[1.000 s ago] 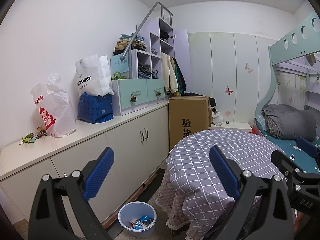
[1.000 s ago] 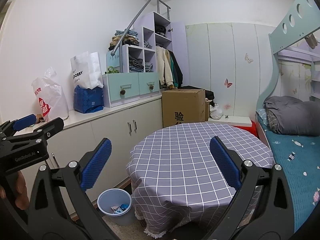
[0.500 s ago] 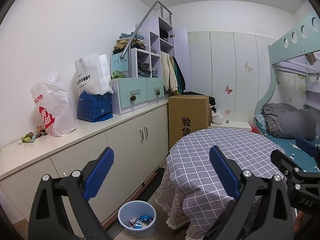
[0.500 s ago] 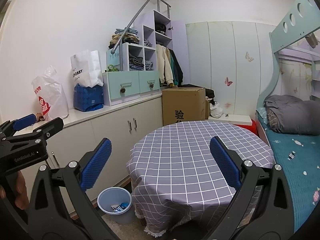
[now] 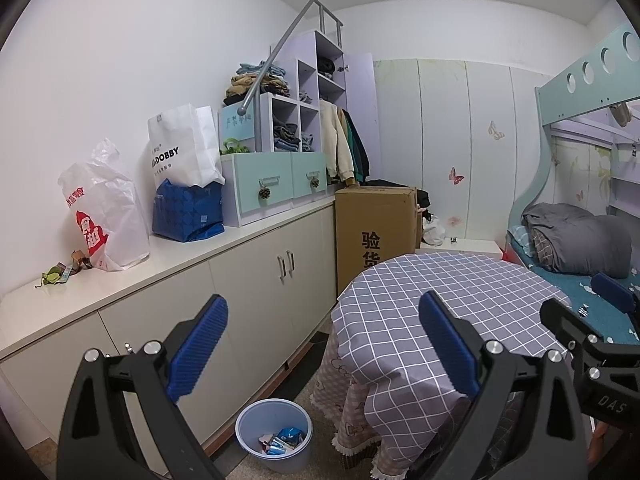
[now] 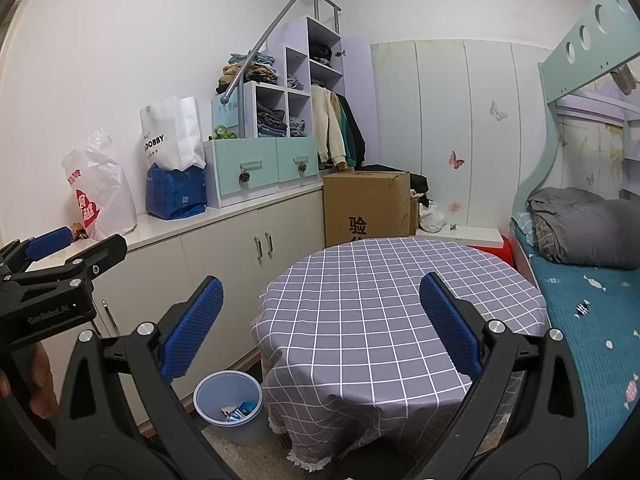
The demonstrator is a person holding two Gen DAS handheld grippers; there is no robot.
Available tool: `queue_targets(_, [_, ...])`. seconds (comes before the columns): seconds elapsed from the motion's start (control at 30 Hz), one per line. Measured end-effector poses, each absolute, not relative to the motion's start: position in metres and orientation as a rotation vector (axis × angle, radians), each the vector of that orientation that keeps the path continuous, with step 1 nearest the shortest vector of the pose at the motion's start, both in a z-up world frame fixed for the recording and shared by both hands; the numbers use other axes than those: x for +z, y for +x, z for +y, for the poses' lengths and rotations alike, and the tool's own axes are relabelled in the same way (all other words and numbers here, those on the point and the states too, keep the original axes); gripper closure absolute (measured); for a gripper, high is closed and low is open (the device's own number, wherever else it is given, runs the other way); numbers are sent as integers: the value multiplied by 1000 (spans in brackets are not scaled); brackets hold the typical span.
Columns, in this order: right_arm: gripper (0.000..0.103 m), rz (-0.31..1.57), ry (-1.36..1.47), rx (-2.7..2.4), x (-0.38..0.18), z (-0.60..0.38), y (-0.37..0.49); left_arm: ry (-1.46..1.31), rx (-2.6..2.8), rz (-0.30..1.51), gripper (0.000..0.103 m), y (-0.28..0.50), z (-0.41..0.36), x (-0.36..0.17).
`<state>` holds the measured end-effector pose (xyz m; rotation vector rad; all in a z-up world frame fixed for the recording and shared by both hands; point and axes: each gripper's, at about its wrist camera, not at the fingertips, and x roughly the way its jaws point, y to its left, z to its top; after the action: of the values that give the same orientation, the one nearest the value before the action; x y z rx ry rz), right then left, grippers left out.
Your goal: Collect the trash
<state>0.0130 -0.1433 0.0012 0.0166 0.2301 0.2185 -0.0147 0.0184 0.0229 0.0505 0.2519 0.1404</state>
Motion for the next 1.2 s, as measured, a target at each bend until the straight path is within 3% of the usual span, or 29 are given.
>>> queue_targets(1.2, [6,244,19,218,-2,-142,14,52,140,258,9,-14,19,20])
